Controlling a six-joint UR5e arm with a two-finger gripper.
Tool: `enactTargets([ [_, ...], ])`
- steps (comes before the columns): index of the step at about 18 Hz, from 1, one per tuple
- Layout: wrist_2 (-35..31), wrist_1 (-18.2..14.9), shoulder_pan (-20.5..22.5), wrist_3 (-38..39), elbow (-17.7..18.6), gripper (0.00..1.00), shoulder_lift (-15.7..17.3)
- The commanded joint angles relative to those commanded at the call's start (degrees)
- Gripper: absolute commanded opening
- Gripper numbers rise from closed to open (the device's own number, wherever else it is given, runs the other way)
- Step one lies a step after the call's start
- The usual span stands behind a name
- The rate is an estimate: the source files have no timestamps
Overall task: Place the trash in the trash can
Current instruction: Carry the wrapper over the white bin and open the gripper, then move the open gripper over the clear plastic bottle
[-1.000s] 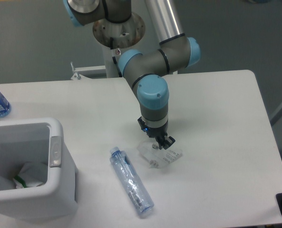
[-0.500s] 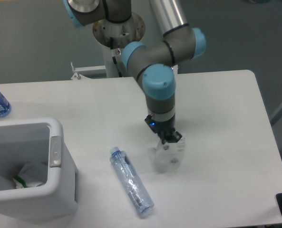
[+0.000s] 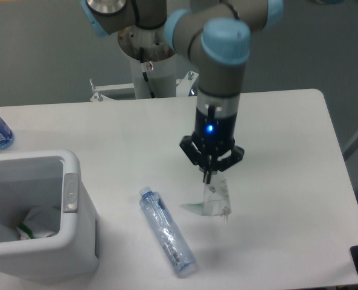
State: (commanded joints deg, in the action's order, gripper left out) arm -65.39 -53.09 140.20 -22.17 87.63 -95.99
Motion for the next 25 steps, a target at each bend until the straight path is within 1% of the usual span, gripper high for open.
enactTargets([
  [2,0.0,0.0,-3.6,2.6,-0.6,0.0,1.7],
  [4,0.0,0.1,-6.7,4.4,-1.7,0.0,2.3],
  [5,0.0,0.1,-8.9,5.9,-2.5,0.0,2.4],
  [7,0.0,0.5,-13.4,8.8,-3.7,0.0,2.0],
  [8,0.0,1.0,-15.4,9.4,-3.5,0.0,1.9],
  [10,-0.1,1.3,-19.5,9.6,-3.9,0.0,1.2],
  [12,-0.1,1.6,-22.5,9.8,-4.0,0.01,0.0],
  [13,-0.1,1.8,-23.0,9.1,-3.4,0.35,0.0],
  [14,-0.1,2.0,-23.0,8.8,-3.7,0.8,-0.3],
  [15,-0.1,2.3,-23.1,8.8,-4.1,0.92,-1.0],
  [16,-0.1,2.3,-23.1,9.2,-4.8,0.97,-1.6],
  [17,-0.1,2.2,-23.1,9.4,-5.1,1.0,-2.0],
  [21,0.0,2.1,-23.1,9.9,-5.2,1.0,-2.1],
  [23,-0.1,2.1,-22.6,11.9,-5.4,1.0,-2.0],
  [24,-0.3,2.1,-21.3,13.8,-5.4,1.0,-2.0],
  [25,-0.3,2.1,-18.8,16.2,-5.0,1.0,-2.1],
])
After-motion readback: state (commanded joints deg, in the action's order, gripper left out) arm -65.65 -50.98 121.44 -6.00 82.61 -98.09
